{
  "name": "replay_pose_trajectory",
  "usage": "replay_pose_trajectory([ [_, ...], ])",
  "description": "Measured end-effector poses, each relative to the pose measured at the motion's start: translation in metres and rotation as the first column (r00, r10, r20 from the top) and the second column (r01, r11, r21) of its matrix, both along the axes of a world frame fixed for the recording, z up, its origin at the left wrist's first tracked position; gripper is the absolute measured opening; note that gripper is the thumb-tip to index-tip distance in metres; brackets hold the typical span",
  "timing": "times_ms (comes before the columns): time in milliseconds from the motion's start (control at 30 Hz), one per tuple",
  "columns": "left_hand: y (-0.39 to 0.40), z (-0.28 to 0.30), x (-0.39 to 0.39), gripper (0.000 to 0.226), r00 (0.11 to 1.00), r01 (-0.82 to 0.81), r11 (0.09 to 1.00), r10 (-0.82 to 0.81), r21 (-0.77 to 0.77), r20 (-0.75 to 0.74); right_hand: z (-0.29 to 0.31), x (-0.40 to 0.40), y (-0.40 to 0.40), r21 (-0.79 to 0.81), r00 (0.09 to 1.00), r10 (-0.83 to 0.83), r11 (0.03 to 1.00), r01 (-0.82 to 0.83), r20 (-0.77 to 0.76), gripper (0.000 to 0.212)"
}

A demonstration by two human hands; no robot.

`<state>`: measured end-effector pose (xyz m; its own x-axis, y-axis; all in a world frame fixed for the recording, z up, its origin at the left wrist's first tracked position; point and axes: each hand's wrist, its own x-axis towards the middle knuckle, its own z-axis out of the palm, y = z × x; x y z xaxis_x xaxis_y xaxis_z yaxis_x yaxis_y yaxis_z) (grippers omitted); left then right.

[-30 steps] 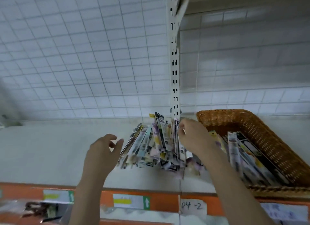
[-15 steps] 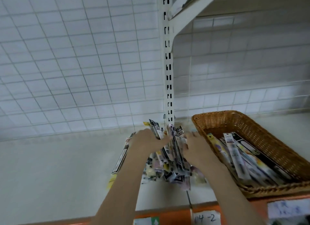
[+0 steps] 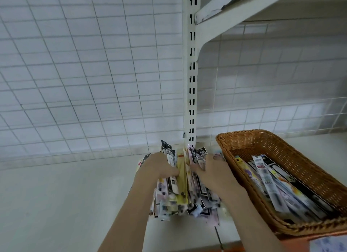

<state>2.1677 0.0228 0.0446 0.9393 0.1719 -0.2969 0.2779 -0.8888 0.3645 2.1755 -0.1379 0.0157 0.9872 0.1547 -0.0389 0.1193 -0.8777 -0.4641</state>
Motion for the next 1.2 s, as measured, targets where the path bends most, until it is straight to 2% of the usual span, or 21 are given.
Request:
replay_pose_trajectory([
  [167, 0.008, -0.004, -0.010, 0.036, 0.998, -0.018, 0.992, 0.025, -0.125, 0.054, -0.006, 0.008, 0.010, -0.049, 0.999, -0.024, 0.999, 0.023, -0.030, 0.080],
  [300, 0.005, -0.005, -0.019, 0.037, 0.989, -0.041, 0.991, 0.059, -0.131, 0.138, -0.008, 0.011, 0.011, -0.041, 0.998, -0.054, 0.998, 0.053, -0.025, 0.077],
  [367, 0.003, -0.007, -0.022, 0.037, 0.980, -0.056, 0.979, 0.092, -0.196, 0.178, -0.008, 0.010, 0.010, -0.016, 0.997, -0.069, 0.998, 0.068, -0.031, 0.075],
  [467, 0.007, -0.005, -0.023, 0.024, 0.971, -0.098, 0.938, 0.163, -0.333, 0.174, -0.006, 0.009, 0.009, 0.016, 0.996, -0.073, 0.997, 0.074, -0.049, 0.074],
  [633, 0.018, 0.006, -0.028, 0.042, 0.950, -0.143, 0.901, 0.241, -0.409, 0.198, 0.000, 0.005, 0.013, -0.013, 0.993, -0.046, 0.999, 0.045, -0.110, 0.097],
  [767, 0.028, 0.010, -0.038, 0.038, 0.933, -0.148, 0.892, 0.269, -0.426, 0.238, -0.001, 0.004, 0.020, -0.076, 0.992, -0.017, 0.997, 0.008, -0.128, 0.109],
  [867, 0.035, 0.010, -0.046, 0.036, 0.922, -0.158, 0.877, 0.296, -0.453, 0.251, 0.000, 0.006, 0.023, -0.074, 0.991, -0.030, 0.997, 0.021, -0.133, 0.097],
  [1000, 0.042, 0.009, -0.055, 0.034, 0.893, -0.184, 0.798, 0.379, -0.574, 0.241, -0.001, 0.010, 0.026, -0.014, 0.988, -0.049, 0.999, 0.047, -0.147, 0.075],
  [1200, 0.042, 0.001, -0.058, 0.024, 0.870, -0.182, 0.802, 0.401, -0.569, 0.286, -0.003, 0.012, 0.030, -0.012, 0.983, -0.091, 0.996, 0.090, -0.157, 0.065],
])
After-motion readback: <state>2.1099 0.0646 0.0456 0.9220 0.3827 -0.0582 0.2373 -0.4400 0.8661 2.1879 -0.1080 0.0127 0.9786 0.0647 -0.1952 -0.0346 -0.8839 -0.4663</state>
